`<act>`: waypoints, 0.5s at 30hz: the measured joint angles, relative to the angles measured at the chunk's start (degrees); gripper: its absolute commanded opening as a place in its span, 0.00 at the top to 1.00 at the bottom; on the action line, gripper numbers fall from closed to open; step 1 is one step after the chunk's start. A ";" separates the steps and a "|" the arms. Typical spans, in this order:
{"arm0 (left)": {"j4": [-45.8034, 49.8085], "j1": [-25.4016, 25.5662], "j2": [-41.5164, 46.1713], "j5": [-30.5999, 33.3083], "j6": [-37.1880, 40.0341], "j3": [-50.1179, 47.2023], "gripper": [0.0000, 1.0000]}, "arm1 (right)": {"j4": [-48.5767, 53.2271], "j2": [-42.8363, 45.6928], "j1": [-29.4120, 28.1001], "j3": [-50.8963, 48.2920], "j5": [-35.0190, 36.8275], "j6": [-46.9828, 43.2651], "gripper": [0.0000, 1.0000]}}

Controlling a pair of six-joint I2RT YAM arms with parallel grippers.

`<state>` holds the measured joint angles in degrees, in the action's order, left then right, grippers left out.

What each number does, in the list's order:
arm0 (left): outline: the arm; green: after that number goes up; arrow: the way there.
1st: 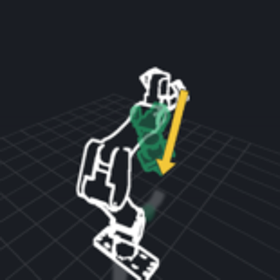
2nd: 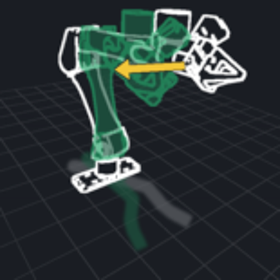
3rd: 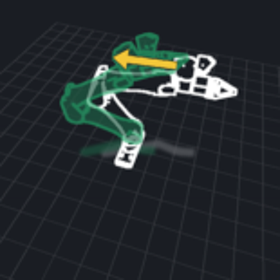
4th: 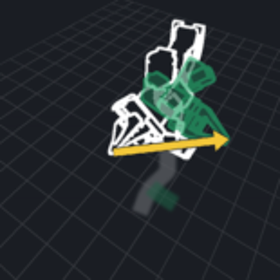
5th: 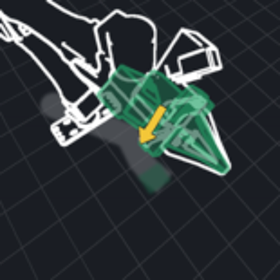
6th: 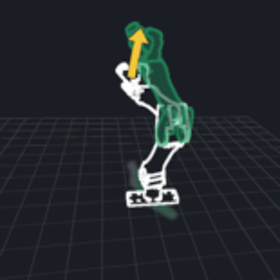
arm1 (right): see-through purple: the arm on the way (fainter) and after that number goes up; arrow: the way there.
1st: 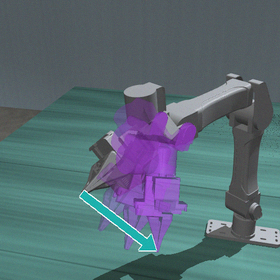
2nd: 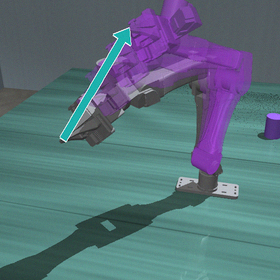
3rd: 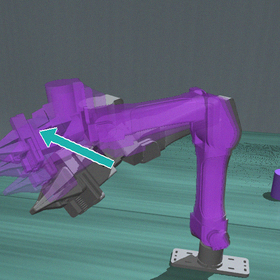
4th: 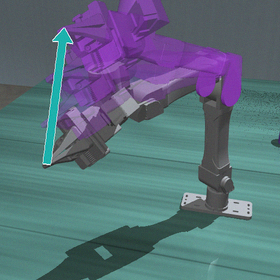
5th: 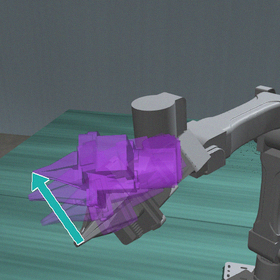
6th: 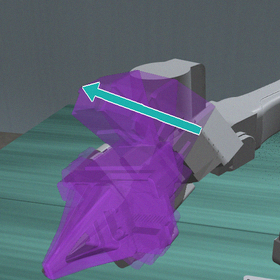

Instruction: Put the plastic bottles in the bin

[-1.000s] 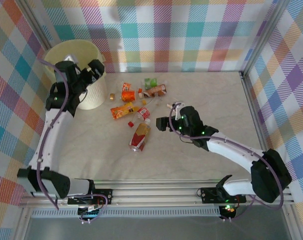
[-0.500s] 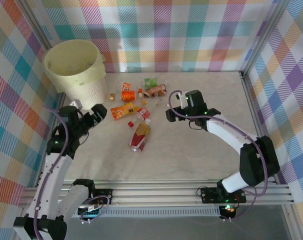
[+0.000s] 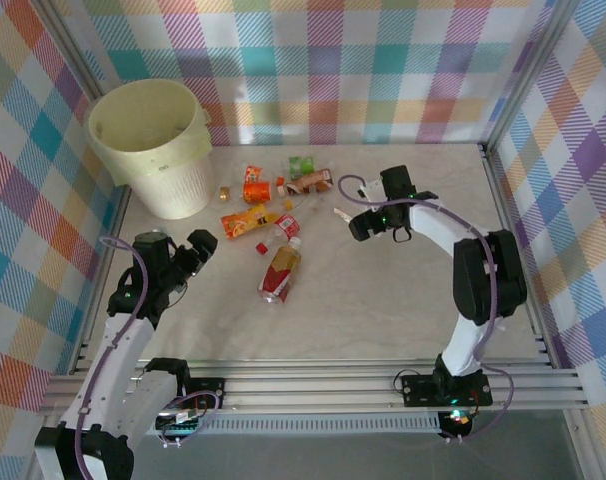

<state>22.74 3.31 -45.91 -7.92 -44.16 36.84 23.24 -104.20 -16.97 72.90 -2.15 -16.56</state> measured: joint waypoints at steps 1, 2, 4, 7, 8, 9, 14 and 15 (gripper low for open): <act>-0.31 0.00 0.04 0.48 0.00 -0.02 0.00 | 1.01 -1.42 0.24 1.51 -0.11 -0.96 0.13; -0.59 0.00 0.17 0.85 0.00 -0.13 0.00 | 1.84 -2.60 0.48 2.80 -0.07 -1.88 0.18; -1.46 0.00 0.96 1.57 -0.02 -1.01 0.00 | 3.15 -5.31 0.83 5.60 -0.09 -3.80 0.24; -2.21 0.00 2.10 2.23 0.00 -2.69 0.00 | 4.44 -7.98 0.90 7.69 -0.07 -6.47 0.27; -2.16 0.00 2.29 2.47 0.00 -3.13 0.00 | 4.81 -8.50 0.90 7.96 -0.04 -7.10 0.27; -2.19 0.00 2.32 2.49 0.00 -3.54 0.00 | 5.25 -9.07 0.90 8.17 -0.04 -8.11 0.27; -2.38 0.04 2.14 2.47 0.02 -4.09 0.00 | 7.30 -11.45 0.90 9.90 1.01 -11.45 0.27; -2.56 0.04 2.05 2.43 0.02 -4.11 0.00 | 7.63 -12.02 0.90 10.27 1.22 -12.11 0.27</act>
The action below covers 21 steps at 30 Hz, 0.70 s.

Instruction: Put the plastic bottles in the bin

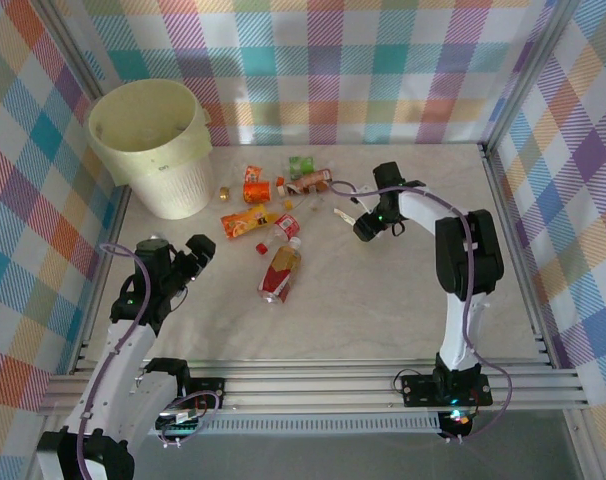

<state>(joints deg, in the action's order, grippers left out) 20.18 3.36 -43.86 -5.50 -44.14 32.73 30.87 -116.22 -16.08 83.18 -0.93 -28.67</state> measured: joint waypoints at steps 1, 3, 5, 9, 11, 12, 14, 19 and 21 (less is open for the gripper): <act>-0.24 0.00 -0.15 0.00 0.00 0.02 0.00 | 0.35 -0.42 0.00 0.33 0.22 -0.61 0.29; -0.87 0.00 -0.59 -0.20 0.02 0.00 0.00 | 0.83 -1.27 0.00 0.81 0.66 -1.25 0.31; -1.20 0.00 -0.98 -0.96 0.09 0.02 0.00 | 1.11 -1.90 0.00 0.98 1.36 -1.79 0.33; -3.37 0.13 -1.79 -3.30 0.48 0.00 0.00 | 1.33 -2.56 0.00 0.98 1.90 -2.10 0.42; -4.35 0.28 -2.36 -4.59 0.63 0.00 0.00 | 1.36 -2.56 -0.02 0.96 1.84 -1.92 0.47; -4.83 0.33 -2.71 -5.29 0.61 0.00 0.00 | 1.38 -2.54 -0.07 0.94 1.77 -1.86 0.50; -6.08 0.33 -3.85 -7.21 0.39 0.02 0.00 | 0.61 -2.19 -0.13 0.26 1.92 -0.92 0.55; -7.91 1.03 -8.94 -12.70 -0.59 0.92 0.00 | -3.19 3.30 -0.13 -6.67 3.02 2.47 0.66; -8.39 1.99 -10.05 -14.05 -0.72 1.77 0.00 | -4.07 6.29 -0.13 -9.05 3.50 4.28 0.68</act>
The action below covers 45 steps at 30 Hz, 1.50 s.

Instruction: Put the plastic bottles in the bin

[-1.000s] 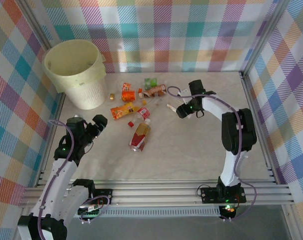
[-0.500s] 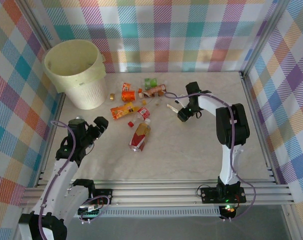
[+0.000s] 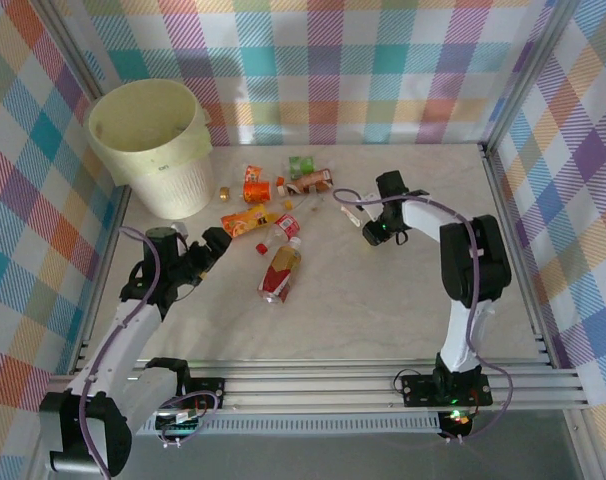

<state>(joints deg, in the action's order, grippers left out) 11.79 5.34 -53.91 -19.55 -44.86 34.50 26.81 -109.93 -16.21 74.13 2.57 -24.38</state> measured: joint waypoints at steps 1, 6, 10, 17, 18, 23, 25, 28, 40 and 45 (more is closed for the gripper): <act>-0.15 0.59 -0.24 -0.44 -0.04 0.50 0.00 | -0.59 1.79 -0.02 -1.16 0.42 1.11 0.69; -2.60 4.11 -0.92 -1.44 -0.37 2.67 0.00 | -4.79 11.89 -0.87 -8.66 1.49 6.08 0.72; -5.05 7.58 -2.47 -1.66 -0.59 3.39 0.00 | -7.19 19.47 -2.49 -14.88 1.29 10.25 0.73; -8.48 14.99 -7.54 -1.86 0.90 6.45 0.00 | -8.76 30.34 -6.82 -23.15 -1.62 17.46 0.73; -9.07 15.89 -8.46 -1.88 1.27 7.10 0.00 | -8.87 31.71 -7.54 -24.04 -2.29 18.62 0.73; -11.98 19.23 -13.57 -2.45 3.08 10.71 0.00 | -11.28 36.81 -11.21 -27.63 -6.10 23.98 0.74; -12.39 20.37 -15.63 -2.95 3.85 12.37 0.00 | -12.72 37.97 -12.50 -28.41 -8.02 25.55 0.74; -12.68 21.68 -17.88 -3.78 5.11 14.80 0.00 | -15.28 38.21 -13.90 -28.59 -11.34 27.21 0.74; -12.66 24.76 -19.89 -5.05 7.41 20.94 0.00 | -22.82 36.24 -18.51 -26.73 -22.25 30.86 0.73; -12.39 26.47 -20.52 -4.33 8.07 21.97 0.00 | -22.45 33.70 -20.61 -22.67 -23.52 31.06 0.73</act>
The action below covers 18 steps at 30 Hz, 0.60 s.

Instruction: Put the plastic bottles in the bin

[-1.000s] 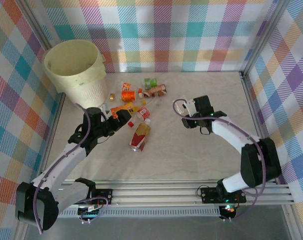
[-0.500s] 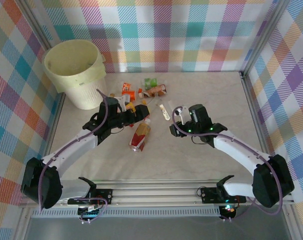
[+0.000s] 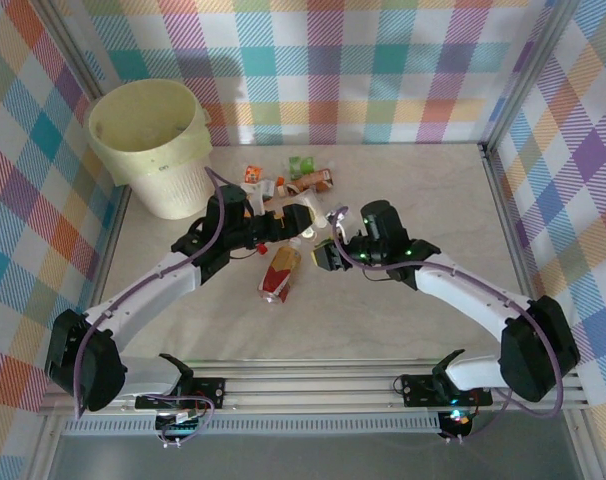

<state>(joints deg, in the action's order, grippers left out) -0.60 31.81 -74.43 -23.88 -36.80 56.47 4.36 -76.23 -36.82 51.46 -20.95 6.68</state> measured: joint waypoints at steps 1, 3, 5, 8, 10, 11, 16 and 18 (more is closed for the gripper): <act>0.50 0.42 -0.13 1.03 0.20 0.42 0.00 | 0.00 -0.31 -0.42 0.50 -0.11 0.02 0.73; 1.95 1.03 -0.26 3.50 0.24 1.20 0.00 | 0.00 -0.81 -0.98 1.07 -0.44 0.00 0.72; 3.67 1.40 -0.42 6.08 0.24 2.19 0.04 | 0.02 -1.40 -1.57 1.62 -0.85 -0.07 0.71; 5.77 1.51 -1.22 8.96 0.22 3.76 0.13 | 0.24 -2.23 -2.51 2.34 -0.98 -0.74 0.70; 6.97 1.51 -1.86 10.16 0.11 4.61 0.21 | 0.48 -2.64 -2.93 2.69 -0.57 -1.22 0.69; 7.45 1.51 -2.14 10.60 0.02 4.87 0.24 | 0.70 -2.80 -3.04 2.86 -0.31 -1.40 0.68; 9.29 1.90 -2.64 12.48 -0.07 5.40 0.36 | 2.16 -3.89 -3.67 3.61 0.98 -2.71 0.59; 9.79 1.92 -2.64 12.85 -0.52 5.44 0.37 | 2.86 -4.24 -3.72 4.00 1.07 -3.04 0.50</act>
<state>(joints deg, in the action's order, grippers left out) 9.19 33.74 -77.08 -11.03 -37.32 61.91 7.22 -80.47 -40.53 55.46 -19.88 3.64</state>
